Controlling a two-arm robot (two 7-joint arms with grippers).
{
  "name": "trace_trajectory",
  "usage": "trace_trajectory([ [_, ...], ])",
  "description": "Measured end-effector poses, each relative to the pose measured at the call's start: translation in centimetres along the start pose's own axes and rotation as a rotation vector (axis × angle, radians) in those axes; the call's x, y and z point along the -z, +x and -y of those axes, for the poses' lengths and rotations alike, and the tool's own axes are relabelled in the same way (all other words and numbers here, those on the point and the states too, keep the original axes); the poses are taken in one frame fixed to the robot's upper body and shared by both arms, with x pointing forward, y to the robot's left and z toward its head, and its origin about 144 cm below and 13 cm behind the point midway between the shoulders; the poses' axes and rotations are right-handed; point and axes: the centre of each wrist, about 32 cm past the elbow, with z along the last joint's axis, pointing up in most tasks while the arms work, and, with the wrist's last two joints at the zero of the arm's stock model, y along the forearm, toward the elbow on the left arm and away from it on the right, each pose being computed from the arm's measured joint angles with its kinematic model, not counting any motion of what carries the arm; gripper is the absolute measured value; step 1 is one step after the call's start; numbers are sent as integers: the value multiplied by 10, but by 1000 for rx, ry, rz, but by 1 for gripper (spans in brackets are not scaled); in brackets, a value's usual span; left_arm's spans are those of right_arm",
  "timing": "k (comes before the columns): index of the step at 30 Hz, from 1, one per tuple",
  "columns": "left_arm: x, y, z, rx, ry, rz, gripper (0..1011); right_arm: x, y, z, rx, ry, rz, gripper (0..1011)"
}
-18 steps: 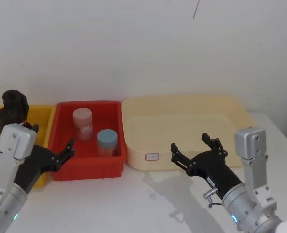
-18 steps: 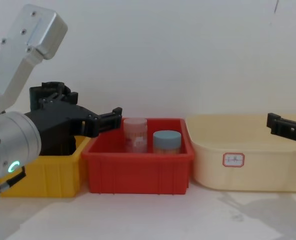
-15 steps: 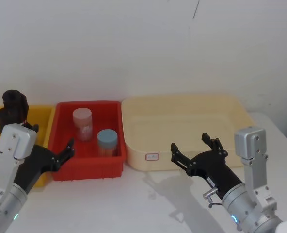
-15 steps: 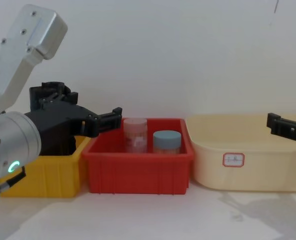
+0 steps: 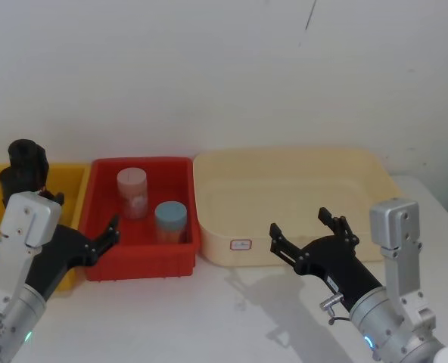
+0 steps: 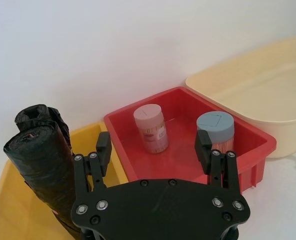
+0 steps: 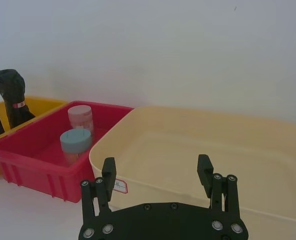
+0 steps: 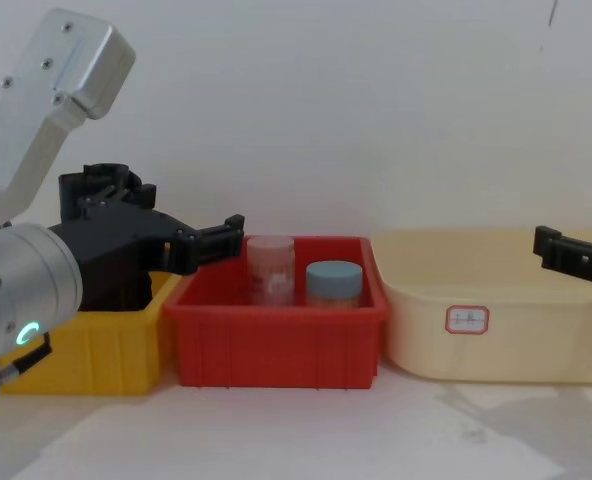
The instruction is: Pick up the garbage bag with the one hand and transfer it to the other hand.
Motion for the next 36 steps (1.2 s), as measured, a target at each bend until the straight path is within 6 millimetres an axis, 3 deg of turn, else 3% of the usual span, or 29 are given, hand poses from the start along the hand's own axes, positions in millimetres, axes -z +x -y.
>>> trace_trajectory([
  [29, 0, 0, 0, -1, 0, -1, 1001, 0, 0, 0, 0, 0, 0, 999],
  [36, 0, 3, -9, -20, 26, -18, 1001, 0, 0, 0, 0, 0, 0, 1000],
])
